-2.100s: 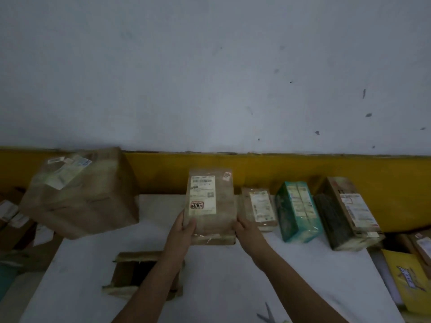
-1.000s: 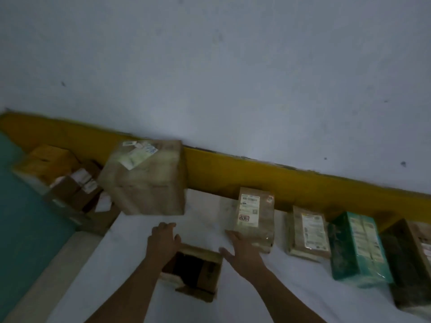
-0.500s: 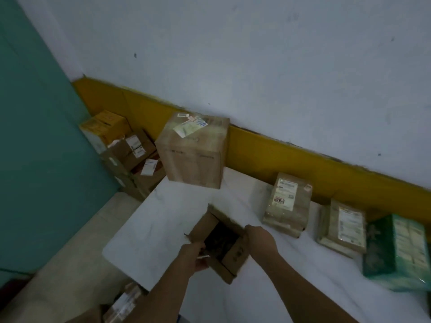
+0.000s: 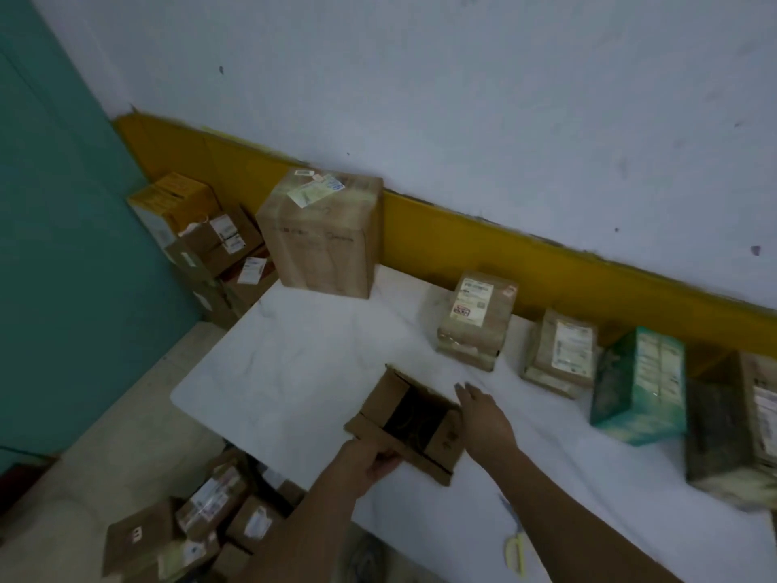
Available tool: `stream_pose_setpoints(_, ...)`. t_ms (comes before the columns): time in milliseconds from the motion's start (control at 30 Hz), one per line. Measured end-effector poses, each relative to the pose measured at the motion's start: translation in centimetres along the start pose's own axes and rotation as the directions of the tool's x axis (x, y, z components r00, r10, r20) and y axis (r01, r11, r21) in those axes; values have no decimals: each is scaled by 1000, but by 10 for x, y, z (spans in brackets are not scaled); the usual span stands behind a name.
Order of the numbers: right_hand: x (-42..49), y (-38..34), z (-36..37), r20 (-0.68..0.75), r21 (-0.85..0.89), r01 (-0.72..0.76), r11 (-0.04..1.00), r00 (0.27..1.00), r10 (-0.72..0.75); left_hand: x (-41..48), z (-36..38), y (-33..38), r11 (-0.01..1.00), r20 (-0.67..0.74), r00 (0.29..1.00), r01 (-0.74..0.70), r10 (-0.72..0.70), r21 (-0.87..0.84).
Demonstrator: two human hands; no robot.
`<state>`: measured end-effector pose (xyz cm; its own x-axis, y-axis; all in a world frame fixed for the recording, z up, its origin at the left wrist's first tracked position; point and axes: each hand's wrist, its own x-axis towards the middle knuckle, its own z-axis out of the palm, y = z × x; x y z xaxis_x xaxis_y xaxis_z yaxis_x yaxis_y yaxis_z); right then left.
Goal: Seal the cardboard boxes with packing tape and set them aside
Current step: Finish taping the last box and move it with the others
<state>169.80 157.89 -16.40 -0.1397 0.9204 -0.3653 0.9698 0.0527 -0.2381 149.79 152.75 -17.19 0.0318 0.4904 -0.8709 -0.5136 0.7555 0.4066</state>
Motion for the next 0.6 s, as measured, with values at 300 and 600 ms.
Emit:
stream_pose_setpoints(300, -57, -4, 43, 45, -106, 354, 929, 935, -351, -7, 7, -55, 999, 4, 1000, 24, -24, -37)
stream_pose_setpoints(600, -57, 7, 28, 71, 180, -11, 984, 997, -2, -19, -4, -56, 999, 25, 999, -25, 24, 20)
